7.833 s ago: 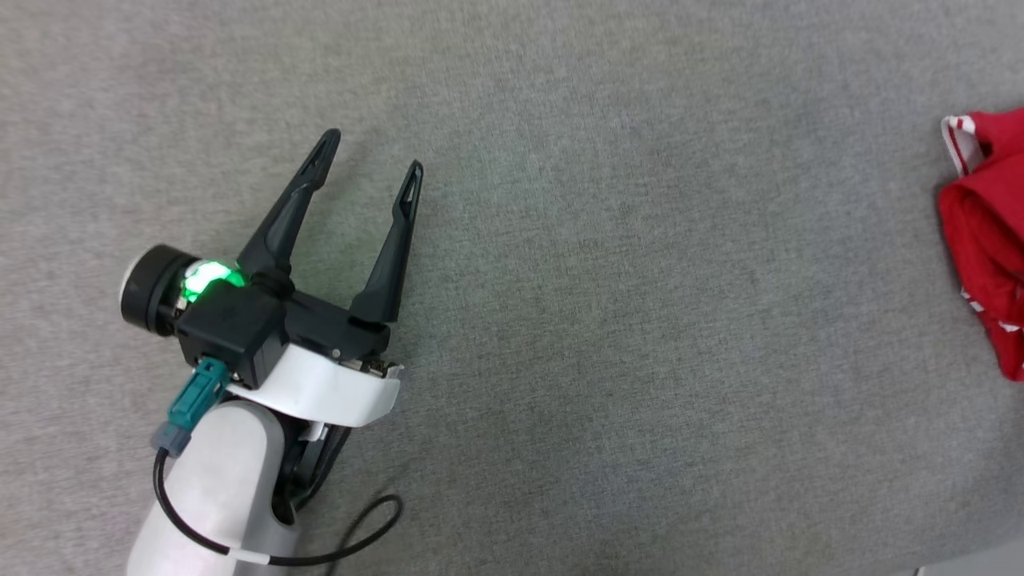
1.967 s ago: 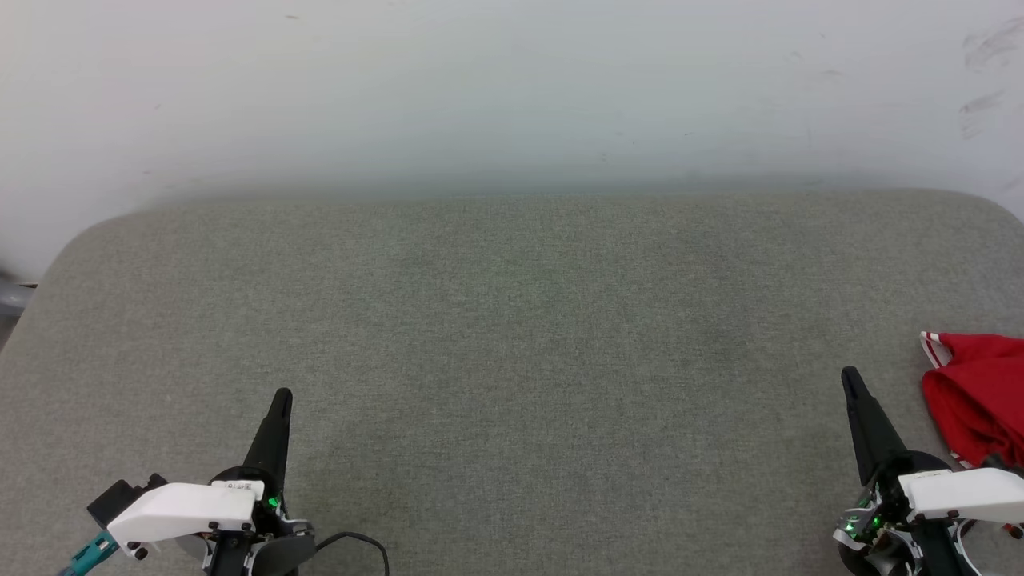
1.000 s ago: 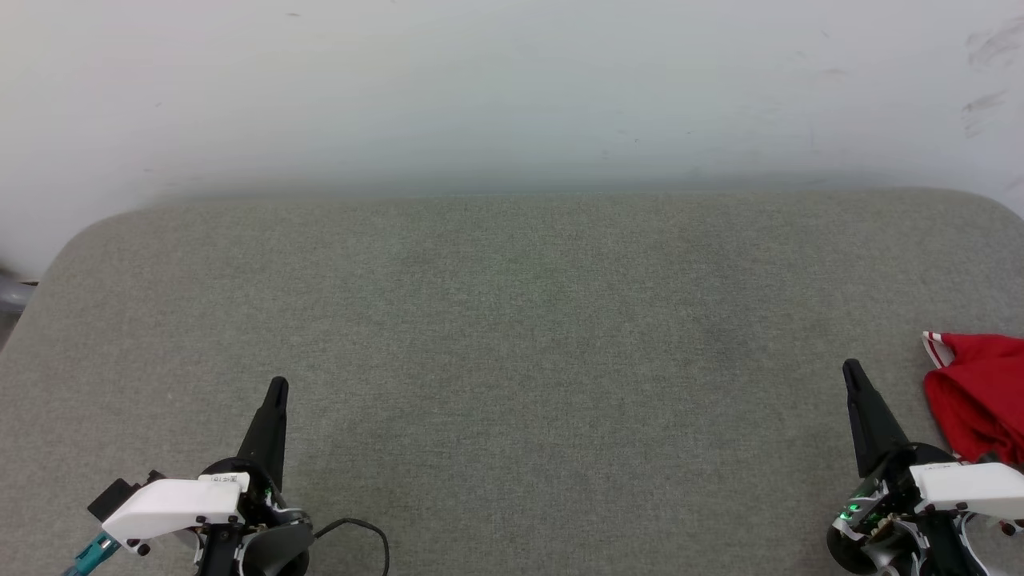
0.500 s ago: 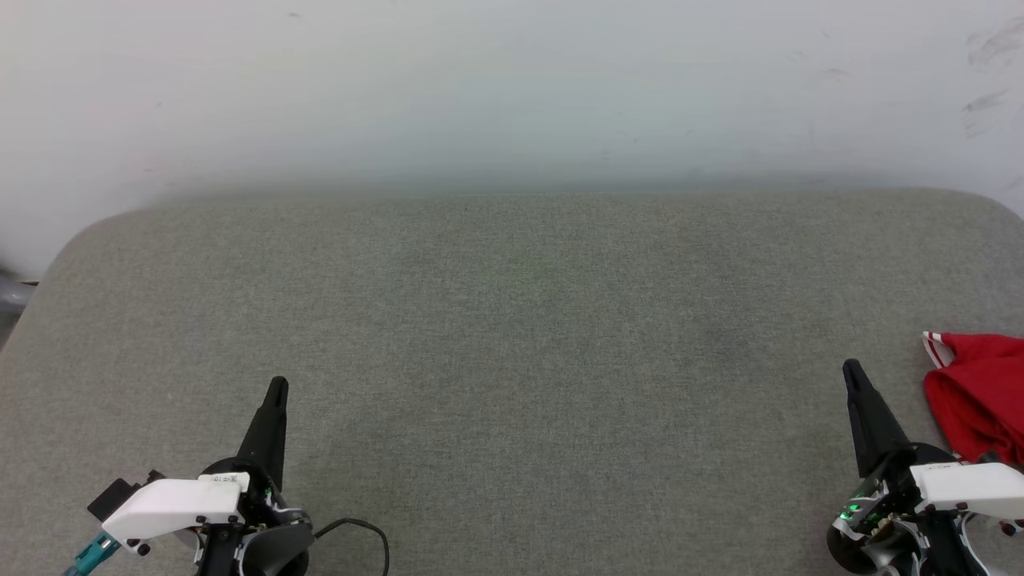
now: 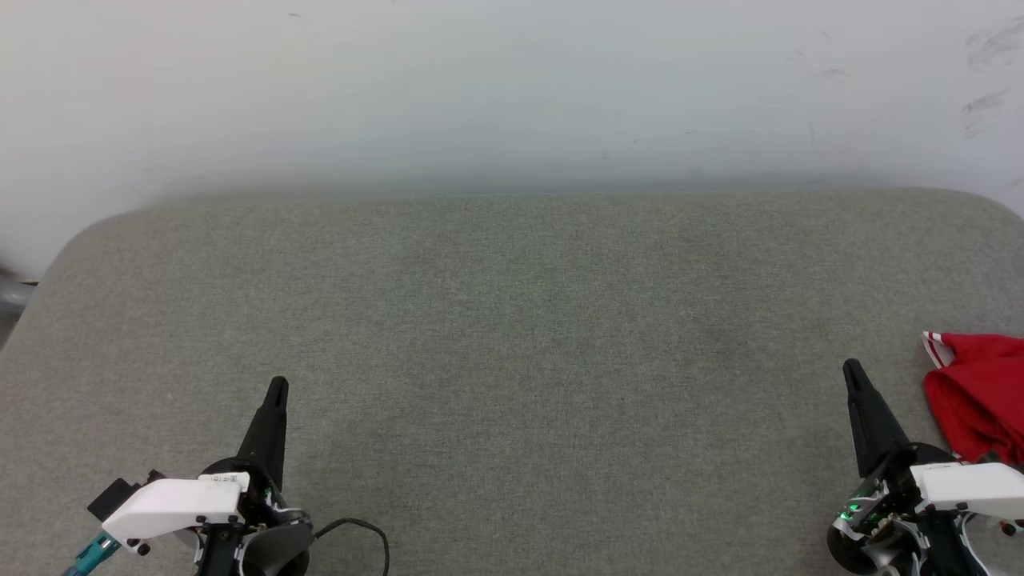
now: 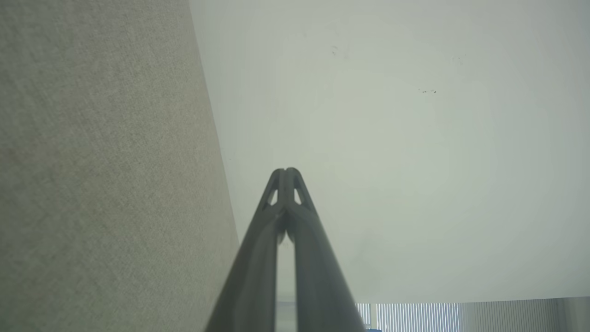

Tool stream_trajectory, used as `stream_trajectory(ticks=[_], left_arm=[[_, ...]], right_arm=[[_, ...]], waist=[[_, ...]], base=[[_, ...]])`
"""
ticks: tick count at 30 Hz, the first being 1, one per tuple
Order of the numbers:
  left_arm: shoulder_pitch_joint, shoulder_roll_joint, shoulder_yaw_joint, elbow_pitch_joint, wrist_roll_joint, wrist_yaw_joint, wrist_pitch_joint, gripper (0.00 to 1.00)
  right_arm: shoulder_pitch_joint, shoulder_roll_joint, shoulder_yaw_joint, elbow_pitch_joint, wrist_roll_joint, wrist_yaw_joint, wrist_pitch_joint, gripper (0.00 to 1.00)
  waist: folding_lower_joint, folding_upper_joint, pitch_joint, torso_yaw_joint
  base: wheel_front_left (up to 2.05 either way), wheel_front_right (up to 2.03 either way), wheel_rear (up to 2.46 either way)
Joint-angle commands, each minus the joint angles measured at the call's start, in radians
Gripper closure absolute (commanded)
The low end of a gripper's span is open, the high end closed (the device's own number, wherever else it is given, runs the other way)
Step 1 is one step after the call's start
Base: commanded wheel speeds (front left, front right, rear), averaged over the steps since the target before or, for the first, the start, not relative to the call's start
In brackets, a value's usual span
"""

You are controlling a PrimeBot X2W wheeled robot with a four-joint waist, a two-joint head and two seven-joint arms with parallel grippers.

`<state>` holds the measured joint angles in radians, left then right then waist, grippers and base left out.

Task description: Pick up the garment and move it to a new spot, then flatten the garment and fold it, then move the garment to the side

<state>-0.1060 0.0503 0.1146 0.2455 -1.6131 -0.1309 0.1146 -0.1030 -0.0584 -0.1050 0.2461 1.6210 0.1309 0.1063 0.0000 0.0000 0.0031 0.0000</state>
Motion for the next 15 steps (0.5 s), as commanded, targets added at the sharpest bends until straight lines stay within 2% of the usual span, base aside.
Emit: stream_trajectory(ticks=[1,15], left_arm=[[-0.007,-0.002,0.002,0.0,0.0,-0.002,0.003,1.0],[-0.006,-0.002,0.002,0.0,0.0,-0.002,0.003,1.0]], right_arm=[[-0.012,0.003,-0.001,0.001,-0.003,0.0,0.002,1.0],[-0.012,0.004,-0.003,0.001,-0.004,0.0,0.004,1.0]], waist=[[0.0,0.0,0.0,0.0],[0.0,0.0,0.0,0.0]], base=[[0.0,0.0,0.0],[0.0,0.0,0.0]])
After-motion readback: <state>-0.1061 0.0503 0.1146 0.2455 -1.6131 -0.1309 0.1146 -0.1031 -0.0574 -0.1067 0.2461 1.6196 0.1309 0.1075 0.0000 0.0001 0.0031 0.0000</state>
